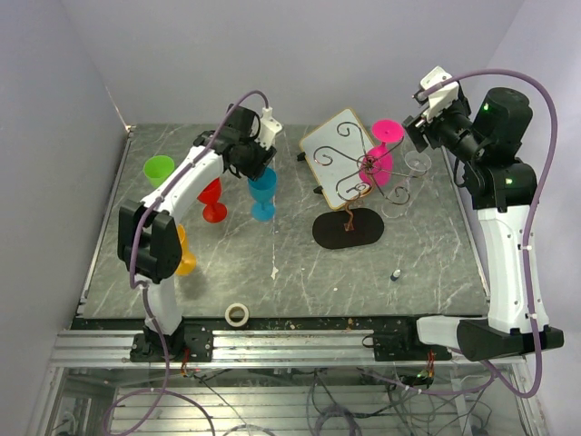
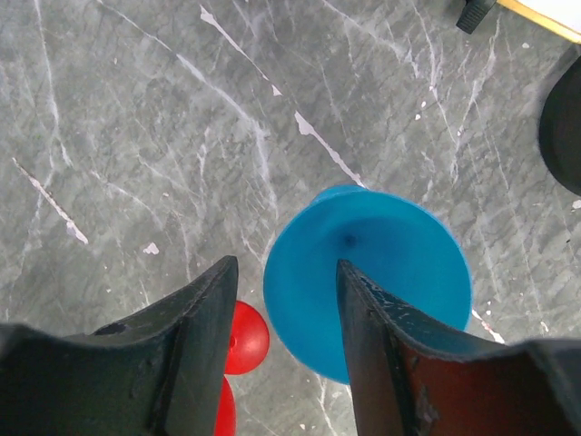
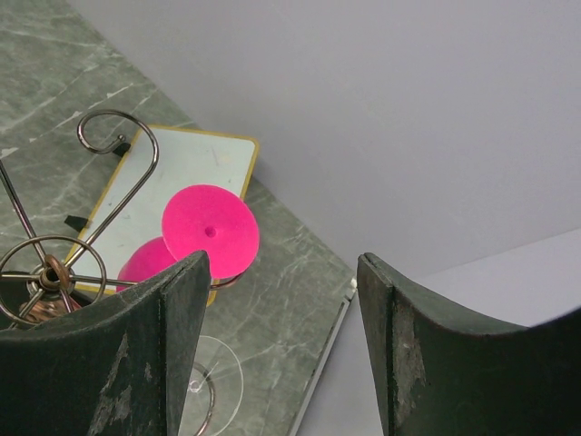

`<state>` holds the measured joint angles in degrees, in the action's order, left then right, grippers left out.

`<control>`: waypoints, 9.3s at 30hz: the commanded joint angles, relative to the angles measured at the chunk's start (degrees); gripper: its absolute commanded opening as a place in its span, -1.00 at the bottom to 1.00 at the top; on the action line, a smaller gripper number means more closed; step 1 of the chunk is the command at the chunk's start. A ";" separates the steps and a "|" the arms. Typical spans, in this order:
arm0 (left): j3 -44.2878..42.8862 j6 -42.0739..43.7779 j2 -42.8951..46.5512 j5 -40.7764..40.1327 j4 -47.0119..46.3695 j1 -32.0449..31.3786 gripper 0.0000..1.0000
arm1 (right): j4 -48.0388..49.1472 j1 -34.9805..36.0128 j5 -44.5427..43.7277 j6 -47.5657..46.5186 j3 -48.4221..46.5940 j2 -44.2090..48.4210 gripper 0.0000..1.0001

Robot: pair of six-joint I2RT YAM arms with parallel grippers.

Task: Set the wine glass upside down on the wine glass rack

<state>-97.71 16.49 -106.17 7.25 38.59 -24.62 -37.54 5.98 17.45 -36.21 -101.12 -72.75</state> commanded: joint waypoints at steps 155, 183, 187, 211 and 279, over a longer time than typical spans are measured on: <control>5.52 15.92 49.16 13.95 9.47 7.56 0.80 | 10.57 27.35 -26.61 -4.63 -4.11 -16.44 -1.00; 4.46 16.73 46.01 16.01 9.02 7.92 0.79 | 5.02 29.57 -27.79 -16.62 4.66 -9.44 -1.00; 4.54 16.90 46.08 16.27 9.32 8.01 0.80 | 5.92 29.54 -29.81 -17.32 6.01 -9.00 -1.00; 4.72 17.60 45.70 17.14 9.79 8.10 0.80 | 8.74 28.12 -35.39 -21.86 10.07 -7.41 -1.00; 5.42 18.67 46.55 17.39 10.50 8.14 0.81 | 7.00 30.85 -35.29 -22.71 4.91 -14.79 -0.88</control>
<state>-91.98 34.98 -60.53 23.42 49.39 -16.97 -28.75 36.51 -18.98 -59.77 -95.15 -89.25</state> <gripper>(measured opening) 0.905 0.067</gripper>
